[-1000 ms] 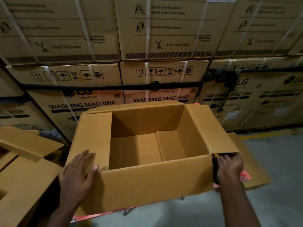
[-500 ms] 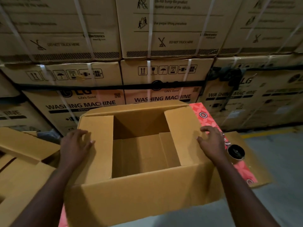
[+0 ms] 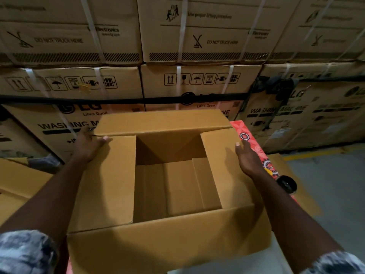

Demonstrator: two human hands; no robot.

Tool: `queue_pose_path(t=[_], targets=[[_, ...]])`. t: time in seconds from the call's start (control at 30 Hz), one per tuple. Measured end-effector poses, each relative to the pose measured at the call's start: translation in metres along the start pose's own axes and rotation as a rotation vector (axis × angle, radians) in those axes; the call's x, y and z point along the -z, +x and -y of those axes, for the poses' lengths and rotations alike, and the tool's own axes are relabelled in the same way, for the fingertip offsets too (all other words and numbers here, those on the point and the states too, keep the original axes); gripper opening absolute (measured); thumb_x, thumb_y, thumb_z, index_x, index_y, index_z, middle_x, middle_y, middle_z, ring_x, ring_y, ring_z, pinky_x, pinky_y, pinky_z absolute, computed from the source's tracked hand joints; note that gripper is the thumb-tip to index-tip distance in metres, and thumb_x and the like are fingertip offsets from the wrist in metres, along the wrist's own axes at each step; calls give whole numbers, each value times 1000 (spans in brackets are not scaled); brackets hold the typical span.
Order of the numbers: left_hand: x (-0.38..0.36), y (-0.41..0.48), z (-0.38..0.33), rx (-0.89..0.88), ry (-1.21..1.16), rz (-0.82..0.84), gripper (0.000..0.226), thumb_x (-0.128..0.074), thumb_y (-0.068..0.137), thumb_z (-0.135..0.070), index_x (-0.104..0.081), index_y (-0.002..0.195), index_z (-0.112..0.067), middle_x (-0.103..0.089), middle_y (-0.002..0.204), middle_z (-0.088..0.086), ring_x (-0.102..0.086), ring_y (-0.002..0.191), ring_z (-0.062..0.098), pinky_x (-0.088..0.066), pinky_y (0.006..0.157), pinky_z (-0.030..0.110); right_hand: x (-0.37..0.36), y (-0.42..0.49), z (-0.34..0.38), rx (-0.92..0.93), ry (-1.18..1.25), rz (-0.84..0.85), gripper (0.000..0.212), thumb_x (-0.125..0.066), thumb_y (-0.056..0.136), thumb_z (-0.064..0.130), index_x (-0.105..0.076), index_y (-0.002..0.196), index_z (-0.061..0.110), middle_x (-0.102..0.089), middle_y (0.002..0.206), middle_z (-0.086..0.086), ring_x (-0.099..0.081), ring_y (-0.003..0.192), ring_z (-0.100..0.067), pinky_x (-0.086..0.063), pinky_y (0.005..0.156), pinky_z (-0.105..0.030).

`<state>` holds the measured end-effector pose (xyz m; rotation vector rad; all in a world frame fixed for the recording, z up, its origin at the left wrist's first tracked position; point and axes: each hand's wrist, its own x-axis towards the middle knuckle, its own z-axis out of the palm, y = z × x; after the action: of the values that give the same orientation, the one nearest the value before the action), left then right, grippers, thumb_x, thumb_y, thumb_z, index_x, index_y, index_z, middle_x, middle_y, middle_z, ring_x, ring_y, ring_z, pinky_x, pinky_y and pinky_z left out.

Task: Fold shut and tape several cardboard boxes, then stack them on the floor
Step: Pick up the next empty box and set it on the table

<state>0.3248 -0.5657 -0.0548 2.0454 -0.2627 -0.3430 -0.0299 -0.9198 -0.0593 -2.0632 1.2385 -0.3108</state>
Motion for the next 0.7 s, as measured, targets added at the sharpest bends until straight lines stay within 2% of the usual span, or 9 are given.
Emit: queue_pose_path(t=[0.13, 0.2, 0.23, 0.3, 0.37, 0.47, 0.57, 0.63, 0.7], targets=[[11, 5, 14, -7, -190, -7, 64, -64, 96, -11, -38, 152, -25, -56, 143, -3, -53, 129, 18, -45, 103, 42, -3, 9, -10, -65, 214, -49, 55, -28, 107, 56, -54, 137, 18, -57, 123, -6, -53, 114, -27, -35, 98, -34], [10, 6, 11, 18, -347, -42, 40, -57, 101, -19, -56, 139, -29, -67, 126, -7, -63, 113, 11, -50, 95, 36, -5, 24, -27, -141, 384, -80, 66, -37, 93, 78, -65, 122, 27, -66, 117, 2, -60, 109, -27, -43, 107, -46], [9, 5, 7, 52, -474, -69, 29, -53, 102, -26, -64, 129, -26, -71, 115, -7, -66, 103, 8, -51, 93, 33, -8, 34, -41, -170, 475, -82, 67, -42, 86, 83, -68, 118, 31, -70, 115, 0, -64, 107, -29, -47, 104, -52], [10, 0, 7, 114, -703, -112, 34, -45, 104, -45, -69, 108, -22, -74, 92, -9, -67, 87, 5, -49, 89, 27, -8, 39, -46, -199, 652, -99, 58, -48, 85, 72, -73, 110, 25, -73, 106, -3, -66, 98, -27, -52, 95, -48], [12, -2, 14, 136, -808, -73, 47, -39, 101, -61, -68, 99, -23, -74, 84, -11, -67, 86, 5, -50, 81, 22, -2, 21, -20, -186, 770, -169, 55, -44, 95, 60, -70, 114, 15, -72, 105, -5, -65, 90, -21, -51, 85, -40], [15, -2, 19, 173, -829, 83, 52, -52, 91, -70, -73, 94, -22, -70, 91, -4, -67, 86, 10, -56, 78, 27, 2, 7, -13, -93, 839, -255, 61, -35, 105, 56, -62, 129, 7, -72, 116, -11, -68, 93, -18, -52, 75, -33], [20, -8, 24, 151, -593, 102, 33, -66, 94, -47, -73, 112, -22, -67, 123, 1, -68, 102, 17, -56, 82, 36, 0, -6, -16, 31, 667, -288, 57, -48, 98, 61, -63, 130, 17, -69, 122, -6, -66, 109, -20, -54, 83, -37], [23, -16, 34, 58, -436, 128, 33, -71, 92, -30, -69, 125, -25, -58, 142, -5, -63, 116, 18, -55, 89, 41, -2, -10, -13, 145, 460, -254, 40, -58, 100, 43, -64, 131, 19, -65, 129, -3, -61, 117, -19, -52, 95, -41], [24, -22, 39, -3, -344, 88, 46, -76, 88, -23, -62, 130, -33, -54, 146, -2, -60, 122, 22, -55, 91, 45, -5, -6, -16, 190, 257, -247, 36, -65, 98, 24, -62, 134, 18, -60, 137, -2, -55, 122, -16, -49, 104, -43]])
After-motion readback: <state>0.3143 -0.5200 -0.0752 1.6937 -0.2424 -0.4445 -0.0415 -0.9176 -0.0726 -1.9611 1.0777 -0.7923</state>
